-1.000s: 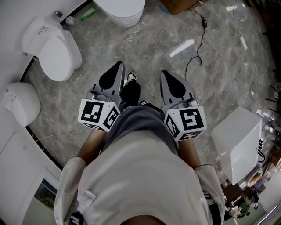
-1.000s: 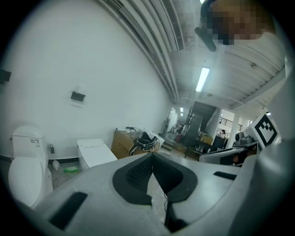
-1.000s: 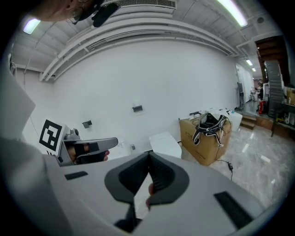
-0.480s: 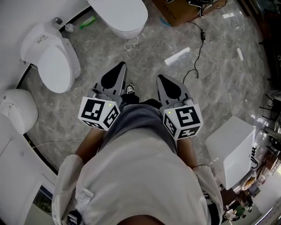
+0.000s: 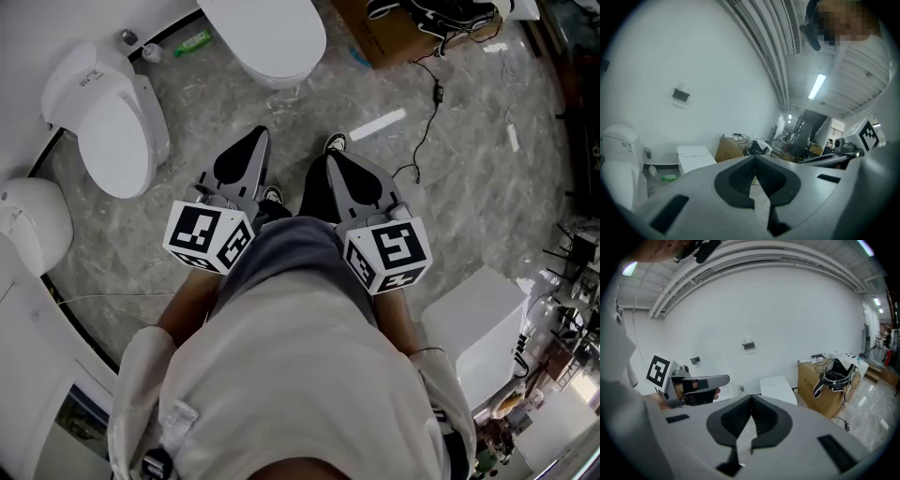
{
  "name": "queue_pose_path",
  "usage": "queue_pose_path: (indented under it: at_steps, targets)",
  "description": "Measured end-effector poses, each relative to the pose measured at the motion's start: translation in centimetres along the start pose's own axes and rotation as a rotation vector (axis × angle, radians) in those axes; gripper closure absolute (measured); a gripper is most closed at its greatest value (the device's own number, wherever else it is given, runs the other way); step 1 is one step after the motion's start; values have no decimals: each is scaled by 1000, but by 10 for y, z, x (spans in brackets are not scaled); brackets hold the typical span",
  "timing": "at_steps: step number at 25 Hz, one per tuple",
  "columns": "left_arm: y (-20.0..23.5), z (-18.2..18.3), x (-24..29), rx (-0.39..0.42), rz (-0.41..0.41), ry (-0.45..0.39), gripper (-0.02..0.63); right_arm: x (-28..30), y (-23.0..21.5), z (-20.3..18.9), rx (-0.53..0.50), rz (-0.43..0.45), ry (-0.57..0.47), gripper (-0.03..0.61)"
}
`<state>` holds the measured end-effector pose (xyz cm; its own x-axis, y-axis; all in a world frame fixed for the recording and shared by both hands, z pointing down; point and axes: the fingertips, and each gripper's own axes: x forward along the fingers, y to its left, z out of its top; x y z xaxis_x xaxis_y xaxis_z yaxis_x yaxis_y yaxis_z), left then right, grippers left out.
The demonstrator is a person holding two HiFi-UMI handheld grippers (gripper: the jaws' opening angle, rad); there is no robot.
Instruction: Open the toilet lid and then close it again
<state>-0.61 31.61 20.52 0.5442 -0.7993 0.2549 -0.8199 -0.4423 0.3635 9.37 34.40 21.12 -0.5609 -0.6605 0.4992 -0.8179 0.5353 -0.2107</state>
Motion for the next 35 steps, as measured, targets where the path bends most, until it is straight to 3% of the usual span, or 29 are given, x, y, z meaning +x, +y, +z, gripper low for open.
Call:
queue_pose_path:
  at_steps: [6,24,29,35]
  targets:
    - [21,6,41,-15,99,-21,606,40,-39,20,-87,59,11,568]
    - [52,53,229,-85,459,-35,606,165,-211,109,-187,450,125,568]
    - [74,44,245,-127,566,-41,606,189,-233,106,-208,525,194,568]
    - [97,20,255,-200,633,-42,606,215,-241,101,-237,568,240,568]
